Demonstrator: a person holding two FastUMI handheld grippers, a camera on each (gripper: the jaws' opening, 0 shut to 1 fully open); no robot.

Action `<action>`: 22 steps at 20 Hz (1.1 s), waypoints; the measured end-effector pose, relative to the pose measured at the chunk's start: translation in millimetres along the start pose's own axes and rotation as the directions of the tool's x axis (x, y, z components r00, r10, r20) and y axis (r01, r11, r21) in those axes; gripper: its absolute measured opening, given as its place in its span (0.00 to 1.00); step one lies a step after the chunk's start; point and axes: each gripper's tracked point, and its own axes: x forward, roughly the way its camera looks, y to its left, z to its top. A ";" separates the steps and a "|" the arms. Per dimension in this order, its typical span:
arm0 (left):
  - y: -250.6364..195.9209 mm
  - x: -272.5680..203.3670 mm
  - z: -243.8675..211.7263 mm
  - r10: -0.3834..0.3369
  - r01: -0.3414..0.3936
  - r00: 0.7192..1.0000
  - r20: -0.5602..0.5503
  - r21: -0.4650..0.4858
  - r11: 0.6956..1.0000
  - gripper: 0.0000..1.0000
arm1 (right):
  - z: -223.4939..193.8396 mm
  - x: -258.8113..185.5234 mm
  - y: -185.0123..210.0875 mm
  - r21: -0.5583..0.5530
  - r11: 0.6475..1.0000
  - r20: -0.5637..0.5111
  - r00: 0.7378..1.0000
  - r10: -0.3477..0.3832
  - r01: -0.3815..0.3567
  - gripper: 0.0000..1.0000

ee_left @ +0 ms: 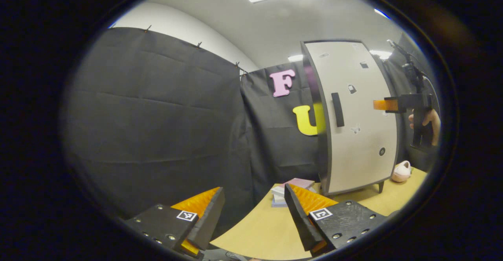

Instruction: Open the cabinet door with the right hand, grasp the bottle in the cabinet with the left hand and place it on the coaster, then close the cabinet door with the right hand.

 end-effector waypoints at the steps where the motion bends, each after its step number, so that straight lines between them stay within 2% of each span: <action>1: 6.9 -1.2 -2.7 0.010 -0.010 1.000 -0.006 -0.001 1.000 0.88 | 2.2 8.1 7.8 -0.003 1.000 0.007 1.000 0.009 -0.009 0.95; 7: 42.3 -4.4 -12.7 0.059 -0.059 0.998 -0.019 -0.006 0.998 0.88 | -3.3 59.8 46.1 -0.025 0.999 -0.035 0.999 0.025 -0.026 0.94; 11: 61.8 -5.8 -20.3 0.082 -0.082 0.996 -0.032 -0.025 0.996 0.88 | -11.7 94.5 62.0 -0.070 0.997 -0.080 0.997 0.011 -0.016 0.89; 13: 69.8 -5.6 -22.9 0.092 -0.093 0.995 -0.034 -0.025 0.995 0.92 | -15.1 110.9 70.1 -0.087 0.996 -0.111 0.994 0.015 -0.024 0.88; 17: 83.5 -2.6 -27.0 0.104 -0.105 0.994 -0.042 -0.037 0.994 0.92 | -27.7 134.7 82.0 -0.085 0.996 -0.175 0.985 0.009 -0.025 0.78; 22: 86.0 0.0 -32.0 0.098 -0.100 0.994 -0.041 -0.041 0.994 0.84 | -27.9 156.8 77.5 -0.108 0.993 -0.188 0.979 -0.073 0.053 0.59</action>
